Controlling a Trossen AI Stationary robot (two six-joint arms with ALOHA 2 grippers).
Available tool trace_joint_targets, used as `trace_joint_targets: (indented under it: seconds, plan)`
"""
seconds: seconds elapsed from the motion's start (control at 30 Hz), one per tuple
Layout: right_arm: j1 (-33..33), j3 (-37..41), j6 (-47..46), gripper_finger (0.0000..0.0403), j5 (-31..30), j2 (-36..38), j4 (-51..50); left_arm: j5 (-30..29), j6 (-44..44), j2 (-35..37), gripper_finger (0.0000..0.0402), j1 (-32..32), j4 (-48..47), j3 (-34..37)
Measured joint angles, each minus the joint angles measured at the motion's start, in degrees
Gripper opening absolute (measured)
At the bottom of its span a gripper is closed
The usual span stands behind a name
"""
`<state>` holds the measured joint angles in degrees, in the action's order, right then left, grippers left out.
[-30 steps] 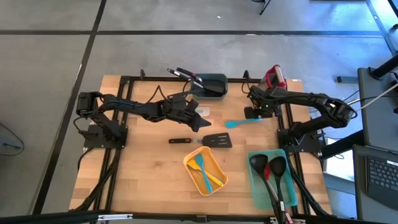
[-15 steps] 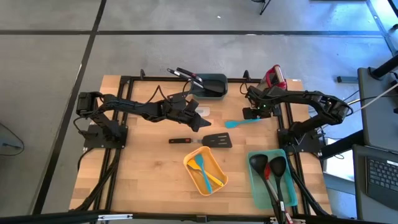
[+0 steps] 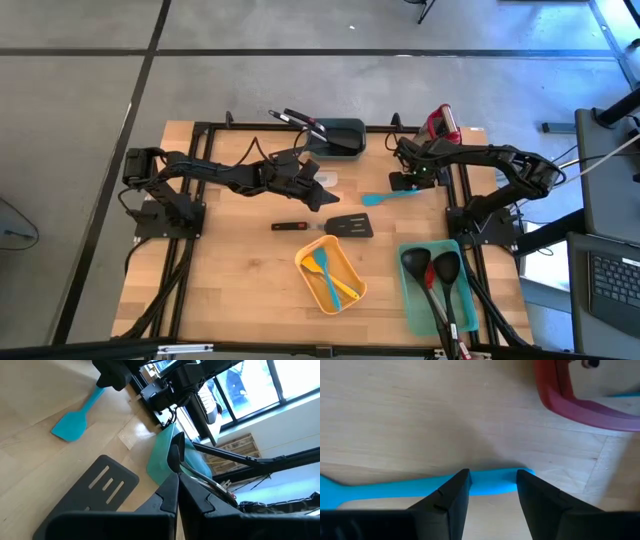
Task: Pick & Place Kitchen Items
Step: Put the small blue spatula into the yellow bin
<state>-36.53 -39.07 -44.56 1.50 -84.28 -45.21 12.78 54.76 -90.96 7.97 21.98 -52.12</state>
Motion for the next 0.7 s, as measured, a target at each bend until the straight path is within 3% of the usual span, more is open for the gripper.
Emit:
trace_joint_targets:
  seconds: [0.53,0.7]
  plan:
    - [0.24,0.37,-0.06,0.0168,2.82,2.61,-1.76,-0.86,-2.92,0.0,0.0006,0.0,-3.37,0.02]
    - [0.67,0.35,0.02,0.0168,2.56,2.61,-2.34,2.06,-5.8,-0.5,0.0012,0.68,-6.77,0.02]
